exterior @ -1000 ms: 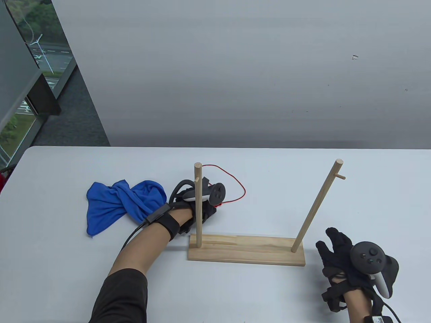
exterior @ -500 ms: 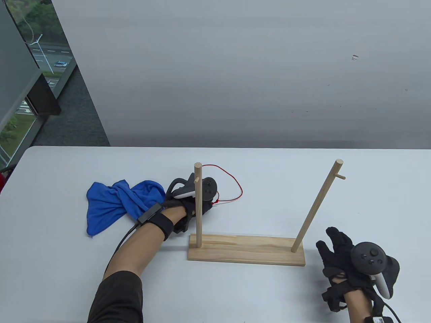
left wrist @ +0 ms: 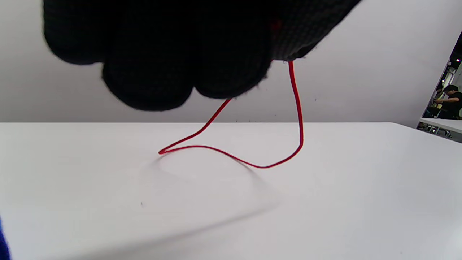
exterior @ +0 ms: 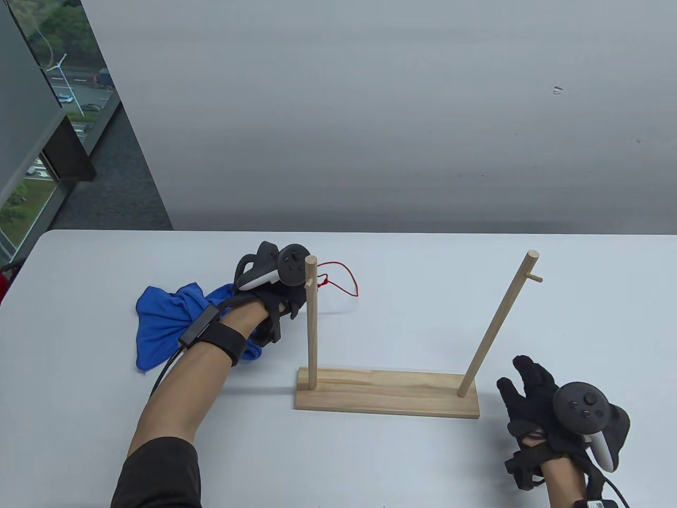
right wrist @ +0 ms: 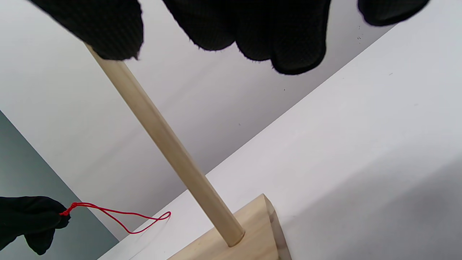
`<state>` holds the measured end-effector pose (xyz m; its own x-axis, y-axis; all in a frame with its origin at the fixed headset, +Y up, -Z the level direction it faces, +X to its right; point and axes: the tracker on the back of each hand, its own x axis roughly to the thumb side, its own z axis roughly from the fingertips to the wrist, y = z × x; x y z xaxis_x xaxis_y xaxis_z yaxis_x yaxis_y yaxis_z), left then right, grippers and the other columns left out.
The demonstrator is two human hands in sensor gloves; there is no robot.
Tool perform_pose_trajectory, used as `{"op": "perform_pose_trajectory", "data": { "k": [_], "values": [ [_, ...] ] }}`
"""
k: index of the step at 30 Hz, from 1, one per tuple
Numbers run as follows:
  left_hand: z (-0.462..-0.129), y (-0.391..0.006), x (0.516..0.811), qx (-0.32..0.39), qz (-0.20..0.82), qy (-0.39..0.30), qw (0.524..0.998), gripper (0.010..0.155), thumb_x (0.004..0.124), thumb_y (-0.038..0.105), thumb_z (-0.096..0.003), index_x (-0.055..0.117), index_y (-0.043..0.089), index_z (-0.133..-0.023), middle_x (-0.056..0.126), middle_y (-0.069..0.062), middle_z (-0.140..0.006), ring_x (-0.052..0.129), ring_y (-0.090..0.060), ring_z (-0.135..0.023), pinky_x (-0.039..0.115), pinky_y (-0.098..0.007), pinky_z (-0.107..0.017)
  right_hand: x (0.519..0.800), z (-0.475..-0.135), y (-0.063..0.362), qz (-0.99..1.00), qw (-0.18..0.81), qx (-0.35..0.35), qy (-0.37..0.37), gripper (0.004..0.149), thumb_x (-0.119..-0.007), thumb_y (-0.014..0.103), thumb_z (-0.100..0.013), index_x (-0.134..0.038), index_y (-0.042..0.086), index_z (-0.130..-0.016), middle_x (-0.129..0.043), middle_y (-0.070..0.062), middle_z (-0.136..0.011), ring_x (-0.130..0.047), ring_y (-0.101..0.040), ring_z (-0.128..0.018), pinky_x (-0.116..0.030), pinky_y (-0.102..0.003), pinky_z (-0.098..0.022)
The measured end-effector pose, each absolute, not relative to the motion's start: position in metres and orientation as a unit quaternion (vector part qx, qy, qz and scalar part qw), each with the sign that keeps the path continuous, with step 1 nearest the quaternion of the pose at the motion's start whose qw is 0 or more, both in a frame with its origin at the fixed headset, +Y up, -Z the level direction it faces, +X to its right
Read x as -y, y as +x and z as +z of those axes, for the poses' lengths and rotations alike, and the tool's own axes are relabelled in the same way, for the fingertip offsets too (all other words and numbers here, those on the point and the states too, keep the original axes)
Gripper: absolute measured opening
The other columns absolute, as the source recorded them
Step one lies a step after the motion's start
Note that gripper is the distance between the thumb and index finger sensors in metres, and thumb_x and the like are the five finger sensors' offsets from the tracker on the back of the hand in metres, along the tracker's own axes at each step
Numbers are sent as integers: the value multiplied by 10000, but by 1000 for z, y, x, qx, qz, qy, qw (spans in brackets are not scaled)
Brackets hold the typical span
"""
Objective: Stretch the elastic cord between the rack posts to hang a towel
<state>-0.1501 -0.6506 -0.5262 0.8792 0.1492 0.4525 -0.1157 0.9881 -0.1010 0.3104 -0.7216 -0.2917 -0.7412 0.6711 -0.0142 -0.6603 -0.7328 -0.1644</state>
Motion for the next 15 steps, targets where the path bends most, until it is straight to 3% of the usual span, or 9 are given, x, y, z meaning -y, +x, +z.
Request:
{"op": "perform_pose_trajectory", "data": {
  "k": [15],
  "values": [
    [-492,-199,544,195,167,39,966,406,839,402,-435,912,150,-745,1036,43,-420,1077,-262,-361,876,-475,-392,720,-290,310,926,366,85,-31,699,-694,505,-475,-497,91,-1002,-511,-250,-1000,-674,-467,-880,-466,-743,-579]
  ]
}}
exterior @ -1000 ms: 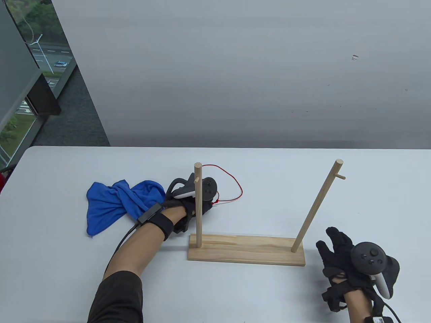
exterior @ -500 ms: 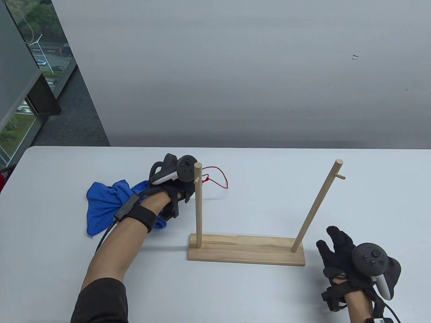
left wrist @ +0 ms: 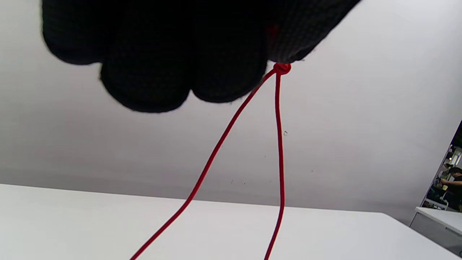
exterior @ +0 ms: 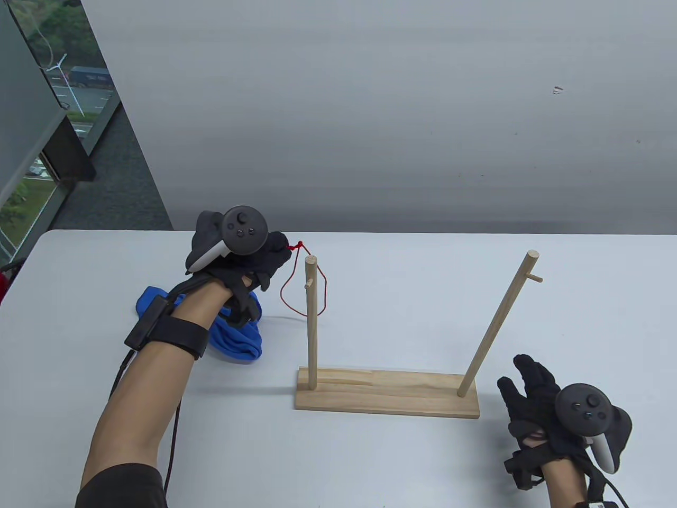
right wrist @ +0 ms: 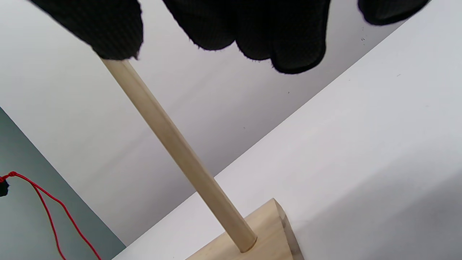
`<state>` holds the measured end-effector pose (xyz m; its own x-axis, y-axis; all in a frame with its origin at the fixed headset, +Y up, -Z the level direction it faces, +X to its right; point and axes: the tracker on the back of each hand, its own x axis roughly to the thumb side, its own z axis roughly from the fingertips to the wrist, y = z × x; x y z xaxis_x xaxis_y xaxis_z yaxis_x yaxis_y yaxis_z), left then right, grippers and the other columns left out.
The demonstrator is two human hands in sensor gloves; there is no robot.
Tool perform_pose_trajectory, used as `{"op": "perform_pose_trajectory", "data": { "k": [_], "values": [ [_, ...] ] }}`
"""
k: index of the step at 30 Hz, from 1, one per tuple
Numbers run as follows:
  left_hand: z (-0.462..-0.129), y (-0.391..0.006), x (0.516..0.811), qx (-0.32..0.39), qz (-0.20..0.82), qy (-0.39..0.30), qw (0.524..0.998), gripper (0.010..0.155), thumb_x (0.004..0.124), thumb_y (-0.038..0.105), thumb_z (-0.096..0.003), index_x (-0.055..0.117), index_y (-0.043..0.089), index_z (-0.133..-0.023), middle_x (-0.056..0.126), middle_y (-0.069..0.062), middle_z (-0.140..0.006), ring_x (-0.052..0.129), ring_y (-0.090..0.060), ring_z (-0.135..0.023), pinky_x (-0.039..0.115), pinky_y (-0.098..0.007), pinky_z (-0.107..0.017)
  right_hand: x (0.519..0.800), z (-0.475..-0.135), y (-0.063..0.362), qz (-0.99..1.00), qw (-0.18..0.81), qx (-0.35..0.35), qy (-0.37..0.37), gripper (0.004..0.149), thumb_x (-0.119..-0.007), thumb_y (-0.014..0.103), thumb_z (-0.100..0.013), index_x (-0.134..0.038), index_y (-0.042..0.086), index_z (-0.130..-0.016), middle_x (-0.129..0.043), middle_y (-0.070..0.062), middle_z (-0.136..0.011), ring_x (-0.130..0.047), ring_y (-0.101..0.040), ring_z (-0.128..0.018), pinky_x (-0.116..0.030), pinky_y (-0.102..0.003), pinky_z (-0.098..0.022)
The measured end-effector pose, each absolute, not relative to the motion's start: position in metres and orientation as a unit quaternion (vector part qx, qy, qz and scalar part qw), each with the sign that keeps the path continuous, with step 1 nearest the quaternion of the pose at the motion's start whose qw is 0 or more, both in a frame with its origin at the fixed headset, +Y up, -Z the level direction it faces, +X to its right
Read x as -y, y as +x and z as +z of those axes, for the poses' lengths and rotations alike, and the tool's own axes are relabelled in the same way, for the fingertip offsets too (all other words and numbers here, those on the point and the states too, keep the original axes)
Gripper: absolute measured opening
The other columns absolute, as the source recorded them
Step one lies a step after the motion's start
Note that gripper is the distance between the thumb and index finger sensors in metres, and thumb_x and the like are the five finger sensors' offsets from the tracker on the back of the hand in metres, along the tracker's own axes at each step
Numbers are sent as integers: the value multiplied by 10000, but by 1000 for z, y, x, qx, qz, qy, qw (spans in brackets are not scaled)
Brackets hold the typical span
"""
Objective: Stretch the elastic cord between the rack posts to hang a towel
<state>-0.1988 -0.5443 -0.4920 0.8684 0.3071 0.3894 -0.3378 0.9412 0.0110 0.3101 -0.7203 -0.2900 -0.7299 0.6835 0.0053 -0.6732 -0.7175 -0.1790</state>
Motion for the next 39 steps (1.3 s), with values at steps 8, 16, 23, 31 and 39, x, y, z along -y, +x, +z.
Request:
{"op": "perform_pose_trajectory", "data": {
  "k": [8,16,23,31,39],
  "values": [
    [-467,-211,497,197,184,77,960,407,846,407,-437,919,147,-742,1041,43,-410,1081,-260,-348,881,-473,-382,727,-291,313,924,373,79,-40,699,-695,504,-474,-496,91,-1002,-510,-249,-999,-672,-465,-881,-465,-743,-578],
    [-448,-213,459,201,219,112,948,408,846,405,-441,919,147,-748,1042,40,-415,1080,-262,-349,881,-472,-383,727,-291,312,924,373,77,-37,700,-694,506,-474,-494,93,-1003,-507,-247,-1001,-670,-466,-883,-462,-743,-580],
    [-433,-202,436,214,222,133,942,408,844,406,-444,916,154,-757,1041,47,-421,1081,-260,-352,881,-471,-385,729,-290,313,921,379,75,-41,699,-694,505,-474,-494,92,-1002,-508,-249,-1000,-671,-466,-882,-463,-743,-579],
    [-422,-186,425,242,220,141,935,407,840,406,-444,911,169,-768,1039,51,-432,1079,-257,-363,880,-469,-392,728,-290,312,921,380,79,-37,699,-694,505,-474,-496,91,-1002,-507,-249,-1000,-671,-467,-881,-463,-743,-579],
    [-410,-185,427,285,223,145,921,406,834,406,-438,906,201,-781,1039,52,-448,1081,-256,-385,880,-469,-406,727,-291,311,921,381,77,-35,699,-694,504,-474,-496,91,-1001,-508,-249,-1000,-669,-468,-882,-462,-743,-579]
  ]
}}
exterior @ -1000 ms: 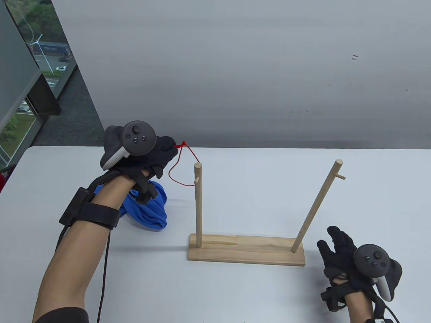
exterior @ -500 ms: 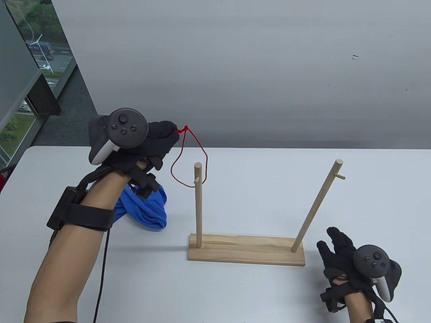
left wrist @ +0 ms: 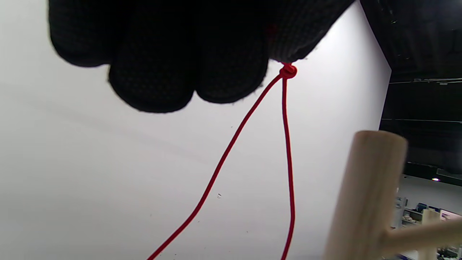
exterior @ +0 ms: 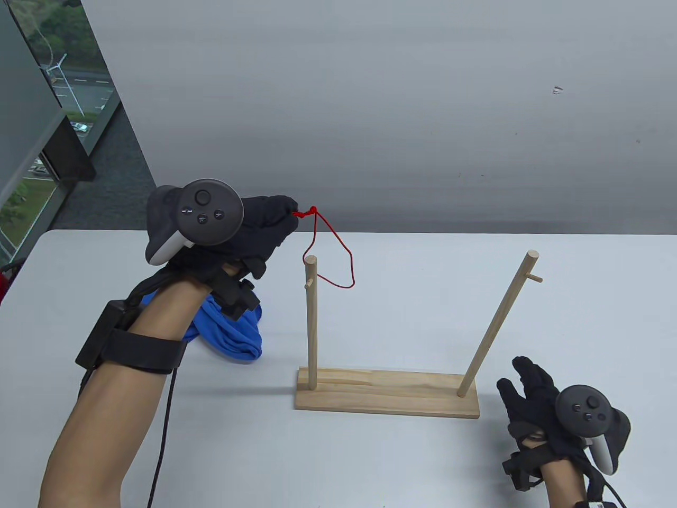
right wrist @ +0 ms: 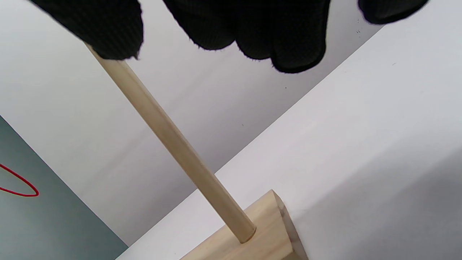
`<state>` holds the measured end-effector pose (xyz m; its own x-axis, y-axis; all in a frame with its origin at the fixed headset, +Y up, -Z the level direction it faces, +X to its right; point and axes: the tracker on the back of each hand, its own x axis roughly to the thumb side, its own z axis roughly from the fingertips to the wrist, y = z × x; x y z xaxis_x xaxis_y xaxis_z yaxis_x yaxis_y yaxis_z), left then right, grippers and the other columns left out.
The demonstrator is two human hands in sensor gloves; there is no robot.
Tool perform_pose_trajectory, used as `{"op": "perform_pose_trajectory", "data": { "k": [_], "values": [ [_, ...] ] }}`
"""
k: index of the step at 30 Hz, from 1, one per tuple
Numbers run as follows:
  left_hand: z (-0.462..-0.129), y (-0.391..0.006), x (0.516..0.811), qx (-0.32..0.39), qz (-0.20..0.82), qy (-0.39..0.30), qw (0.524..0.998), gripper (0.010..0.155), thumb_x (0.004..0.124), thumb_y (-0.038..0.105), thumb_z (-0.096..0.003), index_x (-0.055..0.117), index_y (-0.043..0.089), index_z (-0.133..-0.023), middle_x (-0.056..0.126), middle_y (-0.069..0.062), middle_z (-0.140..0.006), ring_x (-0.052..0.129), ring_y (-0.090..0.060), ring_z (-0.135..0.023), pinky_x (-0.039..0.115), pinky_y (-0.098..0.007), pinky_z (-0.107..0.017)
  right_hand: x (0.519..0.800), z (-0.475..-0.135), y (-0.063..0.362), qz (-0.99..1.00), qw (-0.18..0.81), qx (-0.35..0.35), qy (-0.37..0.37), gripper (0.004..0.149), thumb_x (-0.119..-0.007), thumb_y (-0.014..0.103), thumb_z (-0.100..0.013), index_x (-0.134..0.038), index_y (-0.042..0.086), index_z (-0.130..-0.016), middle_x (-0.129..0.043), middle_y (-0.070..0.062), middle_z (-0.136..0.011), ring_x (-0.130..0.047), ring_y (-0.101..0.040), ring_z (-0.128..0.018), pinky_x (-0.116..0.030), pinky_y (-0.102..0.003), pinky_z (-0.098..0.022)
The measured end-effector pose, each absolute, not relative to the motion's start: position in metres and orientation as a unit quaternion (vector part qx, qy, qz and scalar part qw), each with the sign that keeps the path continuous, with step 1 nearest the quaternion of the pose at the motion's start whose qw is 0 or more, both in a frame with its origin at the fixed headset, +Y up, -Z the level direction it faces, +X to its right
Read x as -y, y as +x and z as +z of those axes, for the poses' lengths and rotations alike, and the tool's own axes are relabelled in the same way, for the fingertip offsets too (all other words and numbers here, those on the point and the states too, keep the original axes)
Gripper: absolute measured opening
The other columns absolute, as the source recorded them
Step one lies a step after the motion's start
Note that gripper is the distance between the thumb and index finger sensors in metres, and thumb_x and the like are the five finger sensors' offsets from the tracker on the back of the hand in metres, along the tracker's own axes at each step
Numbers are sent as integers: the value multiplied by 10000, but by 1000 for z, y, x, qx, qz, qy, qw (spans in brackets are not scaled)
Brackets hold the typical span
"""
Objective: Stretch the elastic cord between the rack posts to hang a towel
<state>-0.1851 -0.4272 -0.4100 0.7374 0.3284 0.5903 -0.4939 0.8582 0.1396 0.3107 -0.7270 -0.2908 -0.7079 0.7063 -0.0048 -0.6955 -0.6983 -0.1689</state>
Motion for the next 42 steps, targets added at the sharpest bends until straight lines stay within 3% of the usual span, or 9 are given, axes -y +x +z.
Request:
{"op": "perform_pose_trajectory", "data": {
  "k": [20,37,42],
  "values": [
    [-371,-206,450,349,300,171,871,404,834,407,-438,906,209,-783,1041,59,-449,1083,-254,-392,881,-470,-413,727,-291,306,923,376,67,-33,698,-693,504,-474,-496,91,-1001,-508,-248,-1000,-670,-467,-882,-462,-743,-578],
    [-373,-215,498,323,393,145,849,406,839,415,-434,915,197,-767,1047,59,-435,1086,-260,-386,882,-477,-411,727,-291,304,924,375,69,-29,698,-694,503,-474,-498,90,-1001,-510,-247,-999,-671,-467,-880,-463,-742,-578],
    [-375,-212,508,312,384,118,861,420,836,453,-434,923,214,-769,1059,49,-451,1087,-278,-410,876,-486,-426,730,-292,302,926,371,60,-31,696,-694,503,-474,-500,90,-999,-513,-247,-998,-673,-466,-880,-464,-742,-579]
  ]
}}
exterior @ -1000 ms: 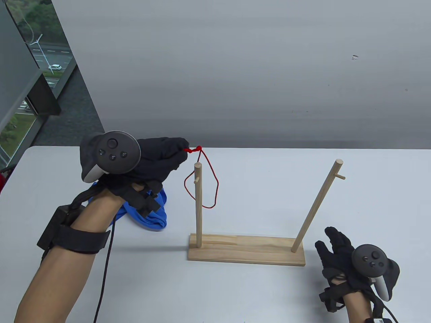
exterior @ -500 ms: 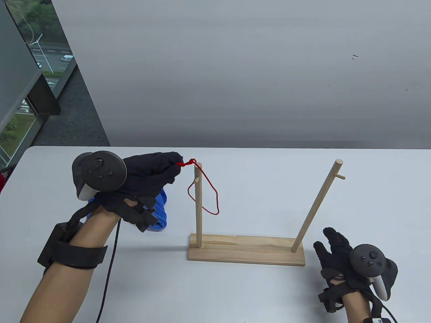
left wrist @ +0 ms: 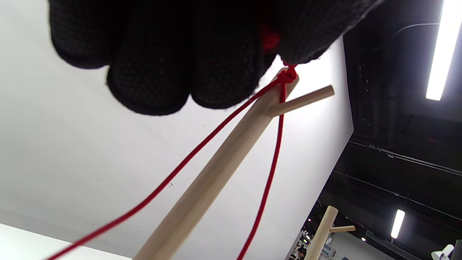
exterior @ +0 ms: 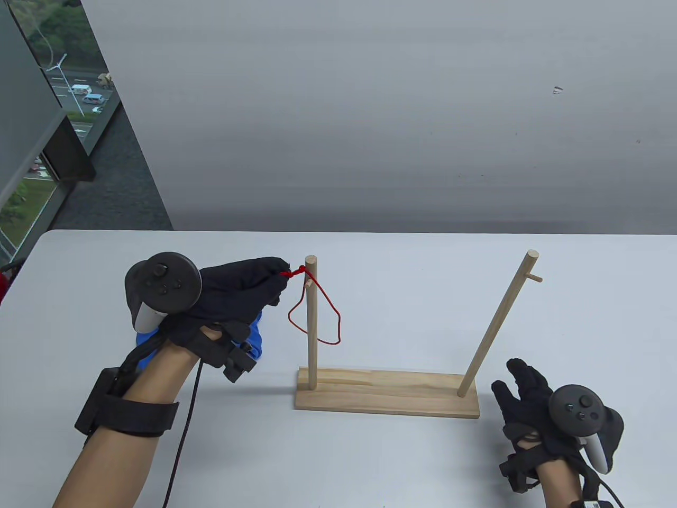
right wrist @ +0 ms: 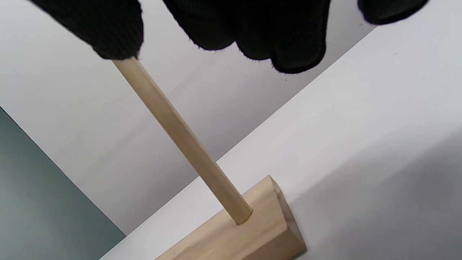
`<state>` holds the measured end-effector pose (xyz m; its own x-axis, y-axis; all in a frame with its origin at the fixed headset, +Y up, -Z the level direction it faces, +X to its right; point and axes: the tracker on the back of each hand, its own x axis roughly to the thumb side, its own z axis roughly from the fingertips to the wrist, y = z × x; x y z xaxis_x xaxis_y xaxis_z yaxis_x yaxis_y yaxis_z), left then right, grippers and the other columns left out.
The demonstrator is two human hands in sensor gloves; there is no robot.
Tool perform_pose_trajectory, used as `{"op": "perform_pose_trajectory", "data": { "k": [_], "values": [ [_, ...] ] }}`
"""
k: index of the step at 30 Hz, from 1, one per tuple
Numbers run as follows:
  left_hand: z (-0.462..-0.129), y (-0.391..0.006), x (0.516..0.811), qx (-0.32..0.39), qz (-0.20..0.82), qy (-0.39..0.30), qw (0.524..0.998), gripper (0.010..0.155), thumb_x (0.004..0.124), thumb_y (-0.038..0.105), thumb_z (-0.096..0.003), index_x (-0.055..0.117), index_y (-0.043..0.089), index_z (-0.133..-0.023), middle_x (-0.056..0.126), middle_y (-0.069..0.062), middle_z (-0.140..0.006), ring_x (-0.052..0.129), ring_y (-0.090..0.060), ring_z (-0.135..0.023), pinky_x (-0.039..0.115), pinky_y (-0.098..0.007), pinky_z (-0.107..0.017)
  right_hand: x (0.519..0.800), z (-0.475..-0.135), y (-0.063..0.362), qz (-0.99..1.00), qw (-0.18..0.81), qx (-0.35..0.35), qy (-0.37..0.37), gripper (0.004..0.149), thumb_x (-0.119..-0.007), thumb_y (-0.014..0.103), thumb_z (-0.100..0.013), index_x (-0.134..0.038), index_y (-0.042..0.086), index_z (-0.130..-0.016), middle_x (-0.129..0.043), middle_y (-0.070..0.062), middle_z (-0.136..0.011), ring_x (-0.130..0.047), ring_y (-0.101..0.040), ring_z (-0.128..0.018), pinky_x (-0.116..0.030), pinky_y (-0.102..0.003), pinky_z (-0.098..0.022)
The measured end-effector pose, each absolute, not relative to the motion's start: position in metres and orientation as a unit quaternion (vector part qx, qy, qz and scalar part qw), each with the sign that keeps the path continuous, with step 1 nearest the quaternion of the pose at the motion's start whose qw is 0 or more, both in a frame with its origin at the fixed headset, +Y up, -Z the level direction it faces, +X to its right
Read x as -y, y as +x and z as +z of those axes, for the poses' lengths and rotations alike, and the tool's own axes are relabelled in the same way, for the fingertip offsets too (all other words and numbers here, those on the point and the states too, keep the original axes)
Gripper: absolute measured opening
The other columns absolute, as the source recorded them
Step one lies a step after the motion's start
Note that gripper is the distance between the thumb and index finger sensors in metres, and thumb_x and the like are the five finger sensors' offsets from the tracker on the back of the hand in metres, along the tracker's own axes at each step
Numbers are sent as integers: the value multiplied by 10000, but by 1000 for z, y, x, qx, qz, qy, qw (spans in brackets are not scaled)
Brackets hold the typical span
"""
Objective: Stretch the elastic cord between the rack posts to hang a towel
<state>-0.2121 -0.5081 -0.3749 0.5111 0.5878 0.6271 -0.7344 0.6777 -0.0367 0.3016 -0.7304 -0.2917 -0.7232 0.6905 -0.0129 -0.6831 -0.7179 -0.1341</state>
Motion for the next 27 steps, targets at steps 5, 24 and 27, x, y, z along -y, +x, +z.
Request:
{"op": "perform_pose_trajectory", "data": {
  "k": [5,24,27],
  "values": [
    [-370,-215,519,293,385,110,868,609,855,586,-390,859,177,-841,1047,31,-496,1075,-302,-446,859,-508,-450,734,-292,303,927,369,59,-38,696,-695,502,-473,-499,91,-999,-514,-248,-997,-674,-467,-879,-464,-743,-577],
    [-330,-252,679,175,410,7,895,878,895,647,-363,610,201,-1063,756,-88,-1074,778,-407,-959,541,-683,-720,744,-297,305,929,363,65,-44,698,-701,500,-469,-499,93,-998,-503,-241,-1002,-665,-464,-884,-473,-738,-578],
    [-329,-246,704,156,407,-8,900,868,899,632,-366,610,198,-1060,736,-95,-1084,763,-408,-968,532,-673,-726,742,-297,306,928,361,82,-42,693,-707,501,-464,-519,91,-990,-518,-233,-995,-678,-458,-867,-498,-723,-576]
  ]
}}
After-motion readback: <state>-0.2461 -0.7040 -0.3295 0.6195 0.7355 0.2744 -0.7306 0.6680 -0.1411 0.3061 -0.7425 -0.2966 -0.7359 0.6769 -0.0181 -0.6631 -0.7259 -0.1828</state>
